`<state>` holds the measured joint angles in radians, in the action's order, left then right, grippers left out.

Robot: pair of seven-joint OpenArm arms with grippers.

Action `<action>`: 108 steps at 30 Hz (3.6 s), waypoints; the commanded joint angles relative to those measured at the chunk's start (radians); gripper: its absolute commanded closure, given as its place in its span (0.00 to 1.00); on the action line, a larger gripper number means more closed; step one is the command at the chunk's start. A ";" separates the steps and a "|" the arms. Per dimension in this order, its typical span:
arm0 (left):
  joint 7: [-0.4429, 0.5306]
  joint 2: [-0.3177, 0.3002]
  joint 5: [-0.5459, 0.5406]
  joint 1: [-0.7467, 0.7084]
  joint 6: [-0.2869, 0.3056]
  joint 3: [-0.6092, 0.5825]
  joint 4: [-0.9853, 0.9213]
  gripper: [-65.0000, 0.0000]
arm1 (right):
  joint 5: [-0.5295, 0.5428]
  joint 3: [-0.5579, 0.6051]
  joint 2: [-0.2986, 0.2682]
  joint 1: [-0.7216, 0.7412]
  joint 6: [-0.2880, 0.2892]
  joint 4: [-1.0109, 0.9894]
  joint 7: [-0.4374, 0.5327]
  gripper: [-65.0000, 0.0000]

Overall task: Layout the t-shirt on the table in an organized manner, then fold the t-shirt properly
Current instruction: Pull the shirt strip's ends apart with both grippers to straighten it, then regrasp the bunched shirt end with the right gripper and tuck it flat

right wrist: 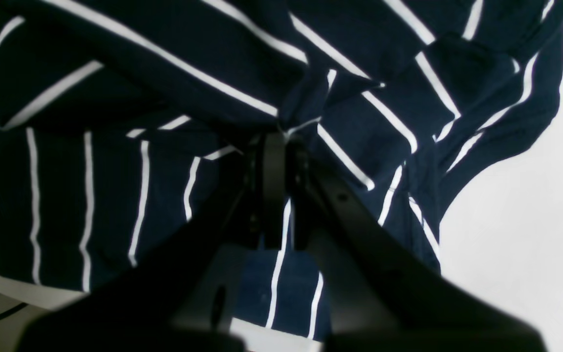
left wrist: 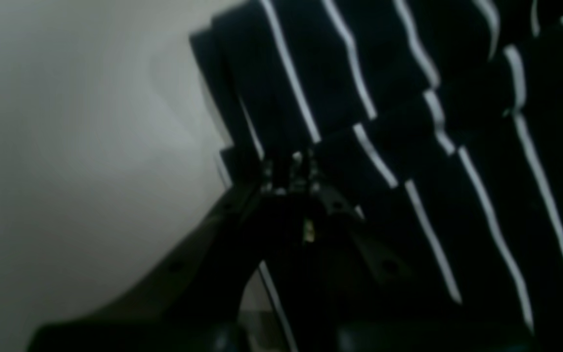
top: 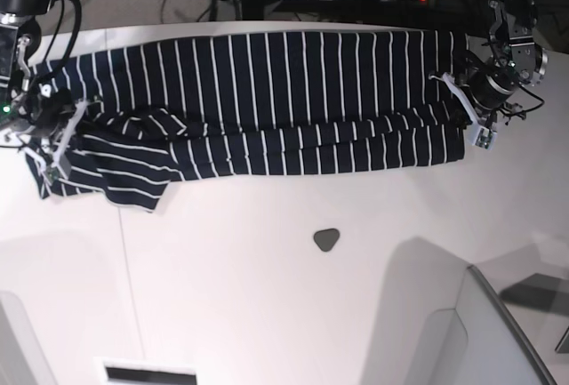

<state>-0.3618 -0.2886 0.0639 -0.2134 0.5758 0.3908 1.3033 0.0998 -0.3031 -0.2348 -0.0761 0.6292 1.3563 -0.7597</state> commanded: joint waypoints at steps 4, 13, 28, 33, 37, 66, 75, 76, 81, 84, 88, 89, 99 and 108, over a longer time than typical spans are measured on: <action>0.011 -0.013 -0.006 -0.002 -0.003 0.004 0.023 1.00 | 0.002 -0.011 -0.018 0.011 0.001 0.025 -0.001 0.94; 0.011 -0.010 -0.006 -0.008 -0.003 0.003 0.025 1.00 | 0.008 -0.110 0.035 -0.023 0.001 0.349 -0.119 0.36; 0.011 -0.010 -0.006 -0.008 -0.003 0.003 0.020 1.00 | 0.002 0.123 0.027 0.329 -0.007 -0.130 0.015 0.36; 0.010 -0.010 -0.006 -0.008 -0.003 0.003 0.019 1.00 | 0.002 0.123 0.025 0.388 -0.007 -0.275 0.059 0.41; 0.010 -0.011 -0.006 -0.008 -0.003 0.003 0.017 1.00 | 0.002 0.123 0.025 0.391 -0.007 -0.331 0.095 0.63; 0.010 -0.011 -0.006 -0.007 -0.003 0.003 0.023 1.00 | 0.008 0.009 0.062 -0.018 0.017 0.303 -0.154 1.00; 0.010 -0.014 -0.005 -0.007 -0.003 0.003 0.025 1.00 | 0.008 -0.026 0.142 -0.133 0.069 0.381 -0.228 1.00; 0.010 -0.014 -0.005 -0.007 -0.003 0.003 0.025 1.00 | 0.008 -0.026 0.148 -0.133 0.069 0.381 -0.228 1.00; 0.010 -0.013 -0.005 -0.007 -0.003 0.003 0.026 1.00 | 0.008 -0.025 0.160 -0.127 0.069 0.381 -0.234 1.00; 0.010 -0.011 -0.005 -0.007 -0.003 0.003 0.026 1.00 | 0.008 -0.025 0.163 -0.121 0.069 0.381 -0.235 1.00; 0.010 -0.011 -0.005 -0.007 -0.003 0.003 0.026 1.00 | 0.008 -0.026 0.213 -0.126 0.069 0.381 -0.238 1.00; 0.010 -0.011 -0.005 -0.007 -0.003 0.003 0.028 1.00 | 0.008 -0.026 0.214 -0.127 0.069 0.381 -0.248 1.00; 0.008 -0.010 -0.005 -0.034 -0.003 0.003 0.097 1.00 | 0.008 -0.031 0.260 -0.133 0.069 0.383 -0.303 0.75; 0.008 -0.013 -0.005 -0.028 -0.003 0.003 0.094 1.00 | 0.004 -0.034 0.242 -0.161 0.069 0.453 -0.355 0.56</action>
<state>-0.3695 -0.2855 0.0677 -0.2485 0.5758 0.3889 1.3834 0.0990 -0.3321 0.0162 -0.2420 0.6971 1.7878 -1.1206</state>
